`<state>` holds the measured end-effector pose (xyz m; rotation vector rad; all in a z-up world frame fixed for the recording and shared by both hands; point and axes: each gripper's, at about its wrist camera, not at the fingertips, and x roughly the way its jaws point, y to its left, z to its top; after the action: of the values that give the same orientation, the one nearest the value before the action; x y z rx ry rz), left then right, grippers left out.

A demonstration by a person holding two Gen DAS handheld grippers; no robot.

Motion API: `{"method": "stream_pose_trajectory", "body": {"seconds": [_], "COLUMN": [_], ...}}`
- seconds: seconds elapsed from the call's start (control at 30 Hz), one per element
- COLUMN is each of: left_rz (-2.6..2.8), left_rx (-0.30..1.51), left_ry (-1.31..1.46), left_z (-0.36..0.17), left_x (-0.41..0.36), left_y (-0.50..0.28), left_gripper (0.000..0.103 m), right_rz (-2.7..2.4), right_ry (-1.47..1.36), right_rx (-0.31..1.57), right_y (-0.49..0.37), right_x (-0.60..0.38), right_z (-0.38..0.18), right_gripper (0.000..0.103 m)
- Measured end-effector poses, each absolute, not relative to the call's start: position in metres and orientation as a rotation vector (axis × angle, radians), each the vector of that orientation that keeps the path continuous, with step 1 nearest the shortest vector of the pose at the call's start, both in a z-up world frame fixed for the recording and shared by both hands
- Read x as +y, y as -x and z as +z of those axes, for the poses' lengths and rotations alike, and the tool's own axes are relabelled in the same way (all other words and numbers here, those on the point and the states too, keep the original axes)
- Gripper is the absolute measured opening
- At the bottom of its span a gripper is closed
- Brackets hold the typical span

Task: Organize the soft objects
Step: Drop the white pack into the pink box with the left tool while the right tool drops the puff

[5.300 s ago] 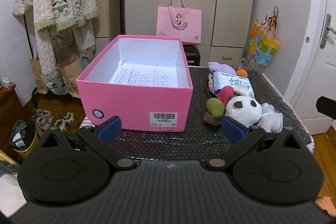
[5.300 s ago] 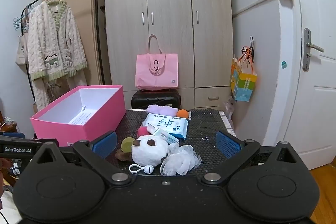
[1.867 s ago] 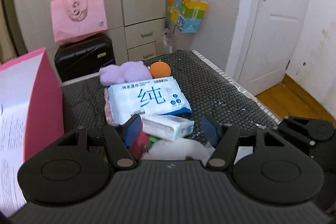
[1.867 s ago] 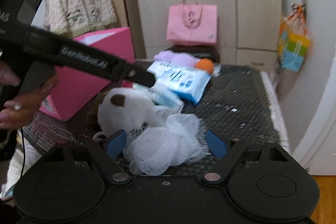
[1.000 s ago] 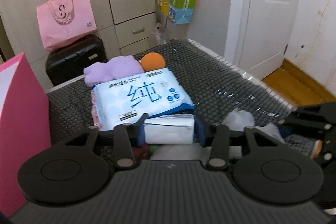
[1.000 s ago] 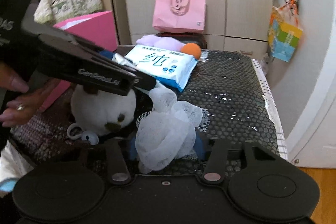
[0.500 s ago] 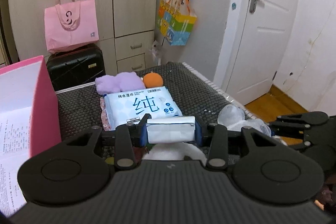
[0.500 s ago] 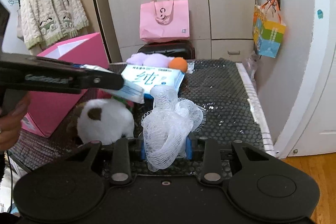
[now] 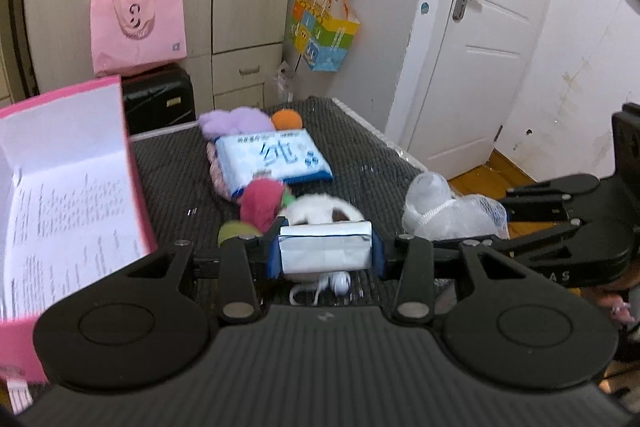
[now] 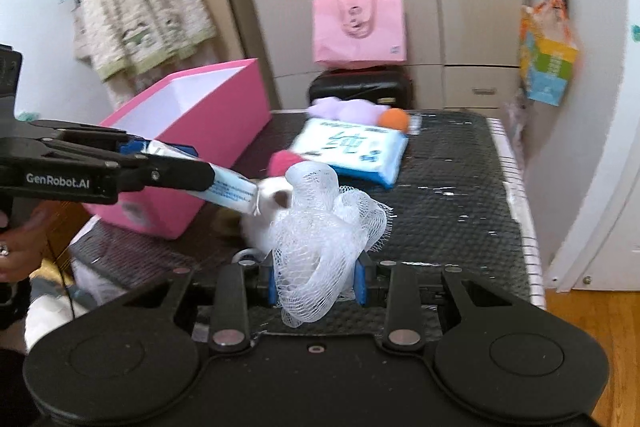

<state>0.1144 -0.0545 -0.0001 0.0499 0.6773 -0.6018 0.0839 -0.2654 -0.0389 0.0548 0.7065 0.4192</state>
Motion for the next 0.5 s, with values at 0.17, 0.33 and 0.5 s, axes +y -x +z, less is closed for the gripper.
{"method": "stream_pose_trajectory", "body": {"seconds": [0.17,0.33,0.5], "left_rz": [-0.591,-0.582,-0.578], "left_rx": [0.705,0.77,0.828], "left_ry": [-0.018,0.004,-0.003], "left_z": [0.004,0.014,0.028], "left_x": [-0.03,-0.004,0.021], "left_y": [-0.099,-0.091,-0.086], "left_gripper": [0.04,0.04,0.04], "right_rz": [0.546,0.64,0.726], "right_ry": [-0.039,-0.007,0.0], "right_rx": [0.748,0.801,0.831], "right_y": [-0.081,-0.083,-0.088], "right_x": [-0.243,-0.217,-0.198], "right_z": [-0.03,-0.023,-0.01], "right_gripper": [0.038,0.038,0.038]}}
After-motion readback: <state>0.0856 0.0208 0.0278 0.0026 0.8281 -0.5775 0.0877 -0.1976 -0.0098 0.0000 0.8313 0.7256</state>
